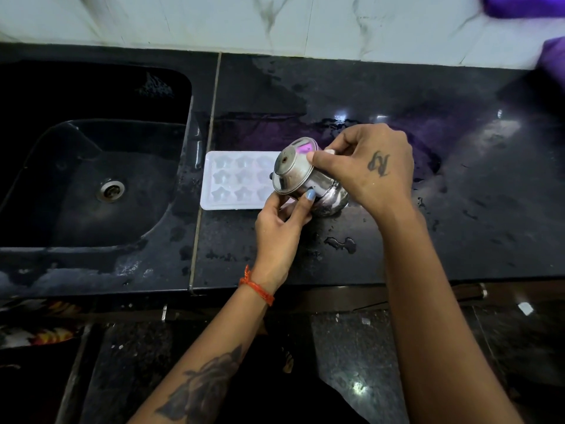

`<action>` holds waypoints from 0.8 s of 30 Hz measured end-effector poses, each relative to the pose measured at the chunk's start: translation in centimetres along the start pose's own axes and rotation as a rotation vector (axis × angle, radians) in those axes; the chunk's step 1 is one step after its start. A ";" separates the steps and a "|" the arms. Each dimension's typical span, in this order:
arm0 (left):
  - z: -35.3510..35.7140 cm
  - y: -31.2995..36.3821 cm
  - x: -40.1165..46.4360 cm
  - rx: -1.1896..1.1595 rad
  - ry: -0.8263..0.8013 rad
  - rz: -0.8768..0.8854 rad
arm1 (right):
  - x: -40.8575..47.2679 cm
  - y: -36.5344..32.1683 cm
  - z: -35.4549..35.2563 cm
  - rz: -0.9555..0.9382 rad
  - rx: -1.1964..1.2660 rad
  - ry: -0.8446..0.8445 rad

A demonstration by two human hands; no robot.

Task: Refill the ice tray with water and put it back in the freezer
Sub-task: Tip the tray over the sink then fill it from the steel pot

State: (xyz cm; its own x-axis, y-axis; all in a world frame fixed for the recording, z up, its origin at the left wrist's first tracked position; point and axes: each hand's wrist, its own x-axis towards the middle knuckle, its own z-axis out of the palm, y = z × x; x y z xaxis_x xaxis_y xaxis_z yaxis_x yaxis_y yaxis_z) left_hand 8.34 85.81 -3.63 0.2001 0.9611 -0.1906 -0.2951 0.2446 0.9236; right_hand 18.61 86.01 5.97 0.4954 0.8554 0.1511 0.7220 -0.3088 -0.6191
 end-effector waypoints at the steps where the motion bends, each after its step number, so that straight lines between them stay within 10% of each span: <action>1: 0.1 0.0 0.0 -0.003 -0.006 -0.005 | 0.0 0.0 -0.1 -0.005 -0.010 0.002; 24: 0.7 -0.1 -0.2 0.117 0.011 0.053 | -0.4 2.0 -0.4 0.082 0.169 0.043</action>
State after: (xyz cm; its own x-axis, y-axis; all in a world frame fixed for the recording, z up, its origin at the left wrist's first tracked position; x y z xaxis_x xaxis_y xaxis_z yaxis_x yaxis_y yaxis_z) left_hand 9.03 85.51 -3.44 0.1766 0.9737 -0.1438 -0.1939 0.1777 0.9648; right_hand 20.07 84.87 5.00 0.5722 0.8104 0.1256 0.5889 -0.2995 -0.7506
